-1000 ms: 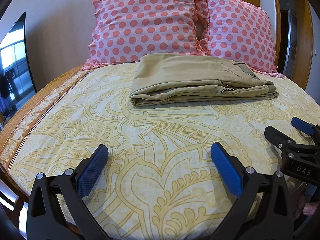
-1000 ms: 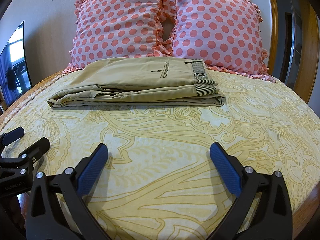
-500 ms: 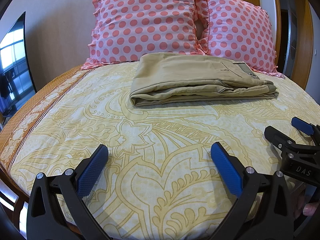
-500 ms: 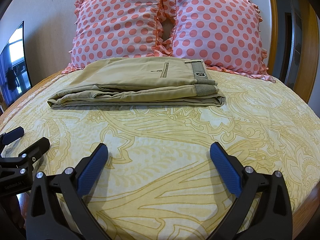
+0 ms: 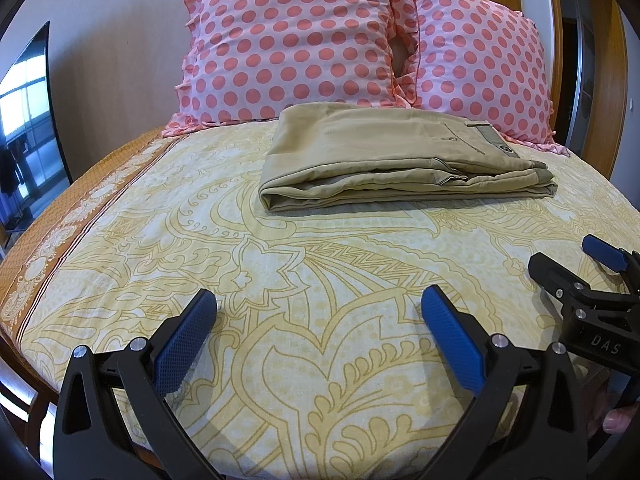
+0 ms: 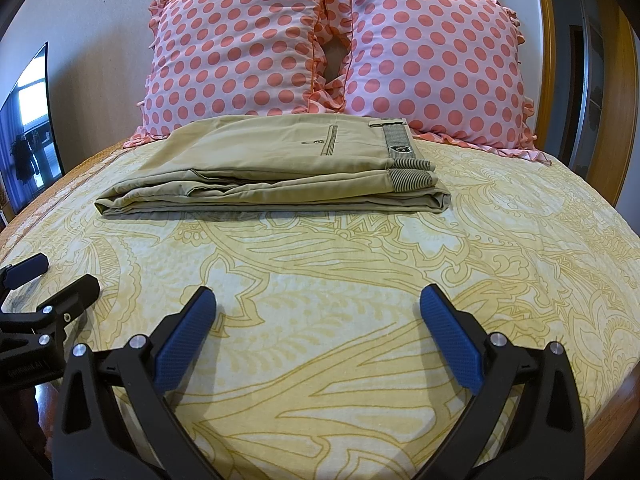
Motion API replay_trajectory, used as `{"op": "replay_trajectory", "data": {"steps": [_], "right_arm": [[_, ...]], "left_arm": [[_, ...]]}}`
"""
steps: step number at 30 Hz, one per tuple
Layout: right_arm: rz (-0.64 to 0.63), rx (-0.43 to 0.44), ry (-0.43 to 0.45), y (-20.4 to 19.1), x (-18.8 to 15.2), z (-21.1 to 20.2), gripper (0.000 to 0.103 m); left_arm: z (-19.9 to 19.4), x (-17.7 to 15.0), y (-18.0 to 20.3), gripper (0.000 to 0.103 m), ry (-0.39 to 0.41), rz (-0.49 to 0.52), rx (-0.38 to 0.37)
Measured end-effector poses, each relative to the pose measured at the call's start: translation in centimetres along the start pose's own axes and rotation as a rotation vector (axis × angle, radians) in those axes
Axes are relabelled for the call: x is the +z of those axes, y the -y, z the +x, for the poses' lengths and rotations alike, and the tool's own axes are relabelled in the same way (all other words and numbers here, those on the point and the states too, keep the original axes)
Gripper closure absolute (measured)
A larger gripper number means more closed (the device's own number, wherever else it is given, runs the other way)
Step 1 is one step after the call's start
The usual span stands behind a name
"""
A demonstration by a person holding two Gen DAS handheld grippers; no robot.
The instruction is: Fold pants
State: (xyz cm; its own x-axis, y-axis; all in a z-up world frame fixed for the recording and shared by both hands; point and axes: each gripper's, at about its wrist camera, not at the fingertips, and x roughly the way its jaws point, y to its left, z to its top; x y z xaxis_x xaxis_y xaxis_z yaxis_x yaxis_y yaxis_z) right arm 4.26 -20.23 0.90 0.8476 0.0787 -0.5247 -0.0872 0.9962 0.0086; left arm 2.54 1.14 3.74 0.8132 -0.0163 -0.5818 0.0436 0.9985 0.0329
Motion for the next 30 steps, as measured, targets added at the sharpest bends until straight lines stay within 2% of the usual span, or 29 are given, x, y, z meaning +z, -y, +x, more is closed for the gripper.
{"op": "replay_trajectory", "data": {"steps": [30], "right_arm": [[0.001,-0.001,0.001,-0.04,-0.06,-0.03,0.002]], "left_arm": [[0.19,-0.07,-0.24,0.001,-0.004,0.003,-0.005]]}}
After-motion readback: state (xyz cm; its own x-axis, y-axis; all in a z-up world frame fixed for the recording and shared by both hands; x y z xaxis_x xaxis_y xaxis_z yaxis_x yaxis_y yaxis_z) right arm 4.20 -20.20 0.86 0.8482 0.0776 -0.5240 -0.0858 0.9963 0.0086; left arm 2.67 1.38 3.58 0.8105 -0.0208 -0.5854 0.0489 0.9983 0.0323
